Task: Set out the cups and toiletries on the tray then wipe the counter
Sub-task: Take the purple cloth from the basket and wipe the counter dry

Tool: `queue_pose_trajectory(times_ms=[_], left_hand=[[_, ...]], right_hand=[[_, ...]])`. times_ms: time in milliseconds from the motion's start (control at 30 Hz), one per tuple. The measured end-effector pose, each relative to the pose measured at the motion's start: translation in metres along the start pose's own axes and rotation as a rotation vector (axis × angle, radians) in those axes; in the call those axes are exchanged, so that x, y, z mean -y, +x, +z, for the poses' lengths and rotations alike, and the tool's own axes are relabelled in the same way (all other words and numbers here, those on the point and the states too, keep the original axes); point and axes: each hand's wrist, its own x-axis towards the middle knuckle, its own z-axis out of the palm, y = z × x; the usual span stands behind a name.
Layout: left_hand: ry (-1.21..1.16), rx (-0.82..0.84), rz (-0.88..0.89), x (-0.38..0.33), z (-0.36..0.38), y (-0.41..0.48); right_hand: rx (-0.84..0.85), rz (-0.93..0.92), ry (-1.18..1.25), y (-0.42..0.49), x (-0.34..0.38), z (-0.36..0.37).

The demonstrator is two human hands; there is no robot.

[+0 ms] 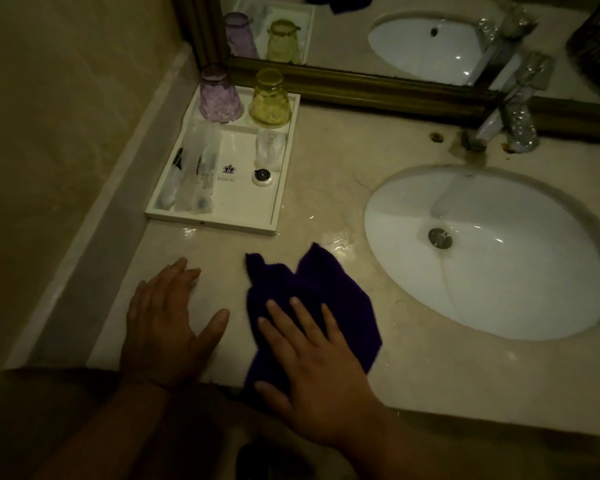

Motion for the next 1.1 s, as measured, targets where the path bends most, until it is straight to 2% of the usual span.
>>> queue_pose_trajectory(times_ms=[100, 233, 500, 733, 1100], left_hand=[[0.025, 0.033, -0.023, -0.002, -0.002, 0.001], [0.044, 0.051, -0.033, -0.004, -0.004, 0.001], [0.084, 0.122, -0.081, -0.006, -0.008, 0.007], [0.086, 0.124, -0.023, -0.002, -0.007, 0.005], [0.089, 0.123, -0.077, -0.003, -0.006, 0.006]], right_hand=[[0.01, 0.112, -0.022, -0.022, -0.023, -0.004], [0.006, 0.177, -0.02, -0.006, -0.038, -0.011], [-0.061, 0.234, -0.043, 0.095, -0.075, -0.041], [-0.056, 0.208, -0.087, 0.172, -0.104, -0.064], [-0.069, 0.217, -0.005, 0.092, -0.026, -0.027]])
